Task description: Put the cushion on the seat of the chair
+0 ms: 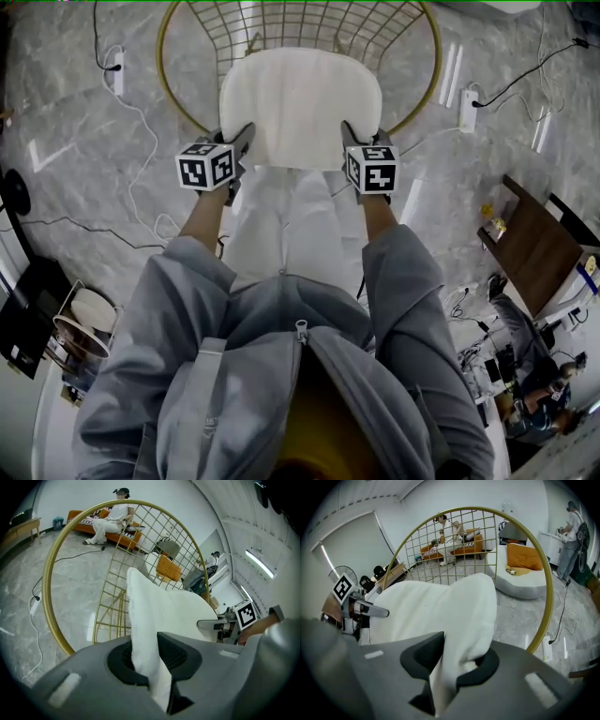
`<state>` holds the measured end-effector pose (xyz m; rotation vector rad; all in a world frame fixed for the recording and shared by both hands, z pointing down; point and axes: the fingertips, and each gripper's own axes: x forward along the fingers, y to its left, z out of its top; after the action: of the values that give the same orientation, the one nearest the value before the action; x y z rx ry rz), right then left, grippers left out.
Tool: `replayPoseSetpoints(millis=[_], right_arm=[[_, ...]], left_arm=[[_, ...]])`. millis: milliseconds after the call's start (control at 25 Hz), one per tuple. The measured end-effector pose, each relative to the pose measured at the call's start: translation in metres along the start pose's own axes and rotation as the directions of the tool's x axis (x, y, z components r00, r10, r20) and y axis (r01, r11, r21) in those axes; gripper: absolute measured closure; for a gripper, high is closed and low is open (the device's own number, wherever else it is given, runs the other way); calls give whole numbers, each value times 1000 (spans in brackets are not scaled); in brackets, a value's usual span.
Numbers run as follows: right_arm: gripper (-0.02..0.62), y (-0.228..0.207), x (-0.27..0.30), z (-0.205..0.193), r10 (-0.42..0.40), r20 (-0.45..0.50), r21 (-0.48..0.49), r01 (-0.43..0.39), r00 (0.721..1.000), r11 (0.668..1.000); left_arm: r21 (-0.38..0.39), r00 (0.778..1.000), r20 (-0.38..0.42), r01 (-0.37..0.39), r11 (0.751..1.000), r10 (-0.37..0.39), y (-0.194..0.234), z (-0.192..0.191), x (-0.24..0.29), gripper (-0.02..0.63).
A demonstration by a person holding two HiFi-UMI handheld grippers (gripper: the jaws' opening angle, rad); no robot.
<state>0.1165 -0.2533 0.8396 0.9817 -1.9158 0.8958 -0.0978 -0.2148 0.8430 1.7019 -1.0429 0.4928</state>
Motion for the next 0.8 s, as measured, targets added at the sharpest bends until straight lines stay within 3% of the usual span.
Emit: replayPoseSetpoints(millis=[240,480,800], right_arm=[[497,-8,17,10,-4,-12,-12,4,1000,1000],[488,-17,35,6,-12,-60,19,13,998,1000],[463,-23,49,8,-38,-78,12,39,996,999]], left_arm=[[-30,1000,-3,-22,999,22,11,5,12,531],[62,995,-76,-62,996,66,23,12,29,514],[129,977,-102,-173,977,186,39,14,33,470]])
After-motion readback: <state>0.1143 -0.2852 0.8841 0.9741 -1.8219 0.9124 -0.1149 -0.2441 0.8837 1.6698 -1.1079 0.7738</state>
